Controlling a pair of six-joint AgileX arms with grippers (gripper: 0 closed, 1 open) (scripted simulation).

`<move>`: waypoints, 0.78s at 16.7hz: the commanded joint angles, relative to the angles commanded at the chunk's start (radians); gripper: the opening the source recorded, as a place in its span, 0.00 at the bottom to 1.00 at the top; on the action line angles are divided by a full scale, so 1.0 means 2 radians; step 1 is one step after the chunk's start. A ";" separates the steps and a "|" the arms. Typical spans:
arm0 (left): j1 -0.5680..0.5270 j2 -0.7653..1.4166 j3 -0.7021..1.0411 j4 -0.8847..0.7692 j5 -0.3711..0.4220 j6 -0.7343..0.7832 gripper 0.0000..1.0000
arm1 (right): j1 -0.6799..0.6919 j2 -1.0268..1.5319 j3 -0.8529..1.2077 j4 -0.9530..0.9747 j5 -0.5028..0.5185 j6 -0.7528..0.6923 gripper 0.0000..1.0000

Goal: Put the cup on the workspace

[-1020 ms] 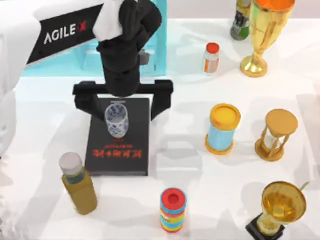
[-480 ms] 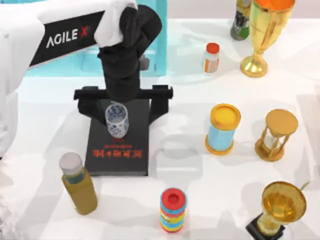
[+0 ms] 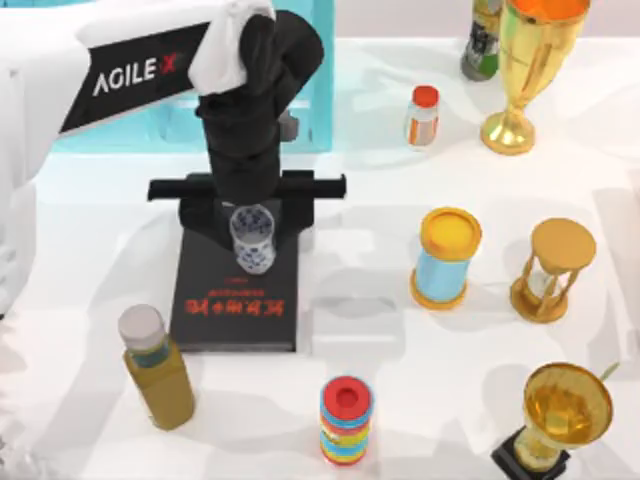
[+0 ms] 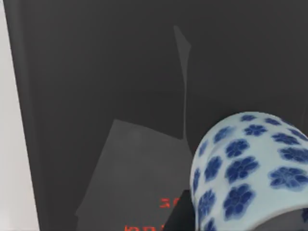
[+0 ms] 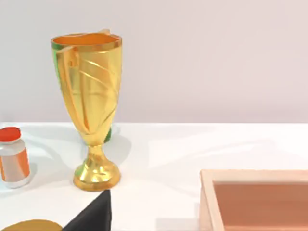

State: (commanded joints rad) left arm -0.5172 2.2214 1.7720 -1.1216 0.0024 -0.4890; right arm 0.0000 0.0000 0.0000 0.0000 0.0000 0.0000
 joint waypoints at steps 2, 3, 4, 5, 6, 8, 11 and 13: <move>0.000 0.000 0.000 0.000 0.000 0.000 0.02 | 0.000 0.000 0.000 0.000 0.000 0.000 1.00; 0.000 0.000 0.000 0.000 0.000 0.000 0.00 | 0.000 0.000 0.000 0.000 0.000 0.000 1.00; 0.000 0.000 0.000 0.000 0.000 0.000 0.00 | 0.000 0.000 0.000 0.000 0.000 0.000 1.00; 0.000 0.000 0.000 0.000 0.000 0.000 0.00 | 0.000 0.000 0.000 0.000 0.000 0.000 1.00; 0.000 0.000 0.000 0.000 0.000 0.000 0.00 | 0.000 0.000 0.000 0.000 0.000 0.000 1.00; 0.000 0.000 0.000 0.000 0.000 0.000 0.00 | 0.000 0.000 0.000 0.000 0.000 0.000 1.00; 0.000 0.000 0.000 0.000 0.000 0.001 0.00 | 0.000 0.000 0.000 0.000 0.000 0.000 1.00; 0.000 -0.001 0.009 -0.009 0.000 0.000 0.00 | 0.000 0.000 0.000 0.000 0.000 0.000 1.00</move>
State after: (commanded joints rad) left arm -0.5169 2.2188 1.7899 -1.1400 0.0024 -0.4881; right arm 0.0000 0.0000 0.0000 0.0000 0.0000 0.0000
